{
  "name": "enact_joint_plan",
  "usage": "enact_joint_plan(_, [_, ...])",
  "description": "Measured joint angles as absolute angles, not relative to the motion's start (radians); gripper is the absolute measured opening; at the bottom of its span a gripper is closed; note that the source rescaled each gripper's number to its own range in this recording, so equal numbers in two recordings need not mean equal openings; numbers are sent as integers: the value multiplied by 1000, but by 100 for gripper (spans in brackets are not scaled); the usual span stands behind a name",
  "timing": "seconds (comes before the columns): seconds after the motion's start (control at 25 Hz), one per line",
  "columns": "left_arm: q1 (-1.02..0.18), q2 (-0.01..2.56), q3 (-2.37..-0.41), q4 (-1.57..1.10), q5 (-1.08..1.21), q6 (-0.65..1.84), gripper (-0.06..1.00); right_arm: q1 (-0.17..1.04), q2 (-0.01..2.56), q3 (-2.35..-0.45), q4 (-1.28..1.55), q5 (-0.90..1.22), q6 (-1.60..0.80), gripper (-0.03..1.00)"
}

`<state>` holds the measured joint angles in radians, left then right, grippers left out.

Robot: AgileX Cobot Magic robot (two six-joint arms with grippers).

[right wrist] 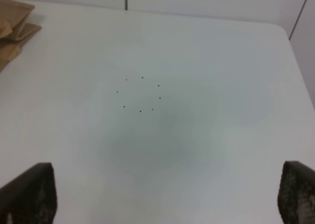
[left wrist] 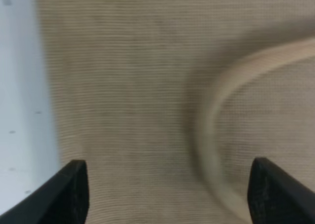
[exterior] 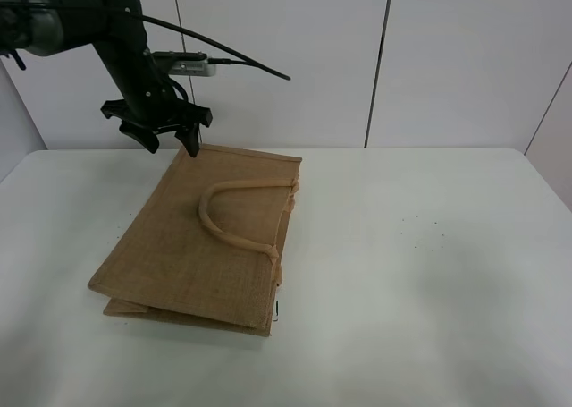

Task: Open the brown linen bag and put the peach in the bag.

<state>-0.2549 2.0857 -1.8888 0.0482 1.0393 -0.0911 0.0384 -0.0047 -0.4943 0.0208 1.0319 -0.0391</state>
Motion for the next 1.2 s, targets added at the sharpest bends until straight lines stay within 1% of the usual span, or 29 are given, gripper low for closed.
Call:
enact_joint_plan(0.32, [-65, 2083, -1889, 63, 1056, -90, 100, 38, -5, -494, 20, 1032, -39, 100])
enact_joint_plan(0.44, [-34, 2071, -1883, 69, 1074, -90, 100, 38, -6, -494, 20, 1032, -39, 100])
enact_joint_plan(0.56, [-38, 2025, -1838, 68, 1073, -90, 100, 38, -6, -494, 20, 1032, -39, 100])
enact_joint_plan(0.72, [-57, 1917, -1713, 66, 1086, -90, 100, 38, -6, -494, 20, 1032, -39, 100])
enact_joint_plan(0.88, [-59, 1763, -1548, 64, 1164, -90, 100, 38, -6, -494, 20, 1032, -39, 100])
enact_joint_plan(1.2, [-59, 1328, -1134, 68, 1164, -101, 100, 38, -6, -494, 20, 1032, -39, 100])
